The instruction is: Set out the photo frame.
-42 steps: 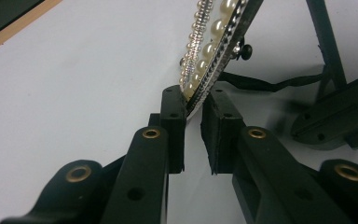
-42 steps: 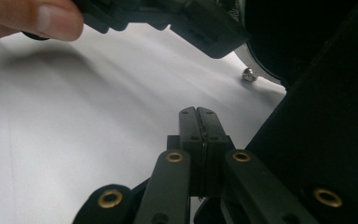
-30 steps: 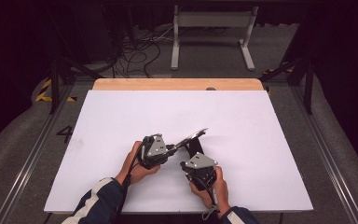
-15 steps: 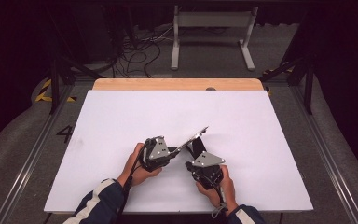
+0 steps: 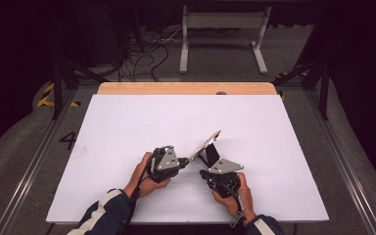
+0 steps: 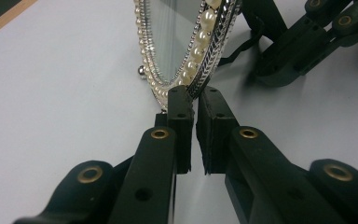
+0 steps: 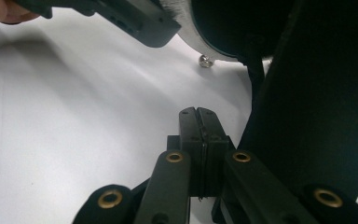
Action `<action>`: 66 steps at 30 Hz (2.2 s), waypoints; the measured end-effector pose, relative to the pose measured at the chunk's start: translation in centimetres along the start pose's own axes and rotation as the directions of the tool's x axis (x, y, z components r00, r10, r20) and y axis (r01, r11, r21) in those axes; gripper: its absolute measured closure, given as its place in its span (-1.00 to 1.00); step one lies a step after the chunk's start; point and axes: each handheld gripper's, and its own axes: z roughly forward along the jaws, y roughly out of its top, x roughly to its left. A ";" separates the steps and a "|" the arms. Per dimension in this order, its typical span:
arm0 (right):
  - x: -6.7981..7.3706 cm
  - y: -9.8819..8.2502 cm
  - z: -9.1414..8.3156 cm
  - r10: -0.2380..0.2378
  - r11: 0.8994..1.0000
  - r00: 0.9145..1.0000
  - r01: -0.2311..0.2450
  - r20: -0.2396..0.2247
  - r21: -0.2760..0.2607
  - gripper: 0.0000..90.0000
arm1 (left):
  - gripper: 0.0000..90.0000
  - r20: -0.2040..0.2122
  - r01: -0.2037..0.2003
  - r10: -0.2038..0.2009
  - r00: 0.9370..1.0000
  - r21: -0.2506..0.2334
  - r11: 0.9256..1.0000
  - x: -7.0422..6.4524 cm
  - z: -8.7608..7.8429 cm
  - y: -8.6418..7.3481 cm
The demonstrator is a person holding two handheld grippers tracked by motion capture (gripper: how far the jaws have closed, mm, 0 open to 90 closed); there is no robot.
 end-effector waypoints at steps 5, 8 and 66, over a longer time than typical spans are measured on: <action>0.0 -0.3 -0.2 -0.007 1.000 1.000 0.007 -0.001 0.010 1.00 | 0.86 0.005 0.023 -0.023 1.000 -0.023 0.999 0.0 0.1 -0.2; 0.0 -0.5 -0.2 -0.007 1.000 1.000 0.007 -0.009 0.005 1.00 | 0.64 -0.014 0.032 -0.032 0.999 -0.035 0.999 0.0 0.3 -0.3; -1.0 -0.8 -1.5 0.026 1.000 1.000 -0.026 0.014 0.016 1.00 | 0.69 -0.137 -0.137 0.136 0.981 0.003 0.991 -3.0 1.1 1.2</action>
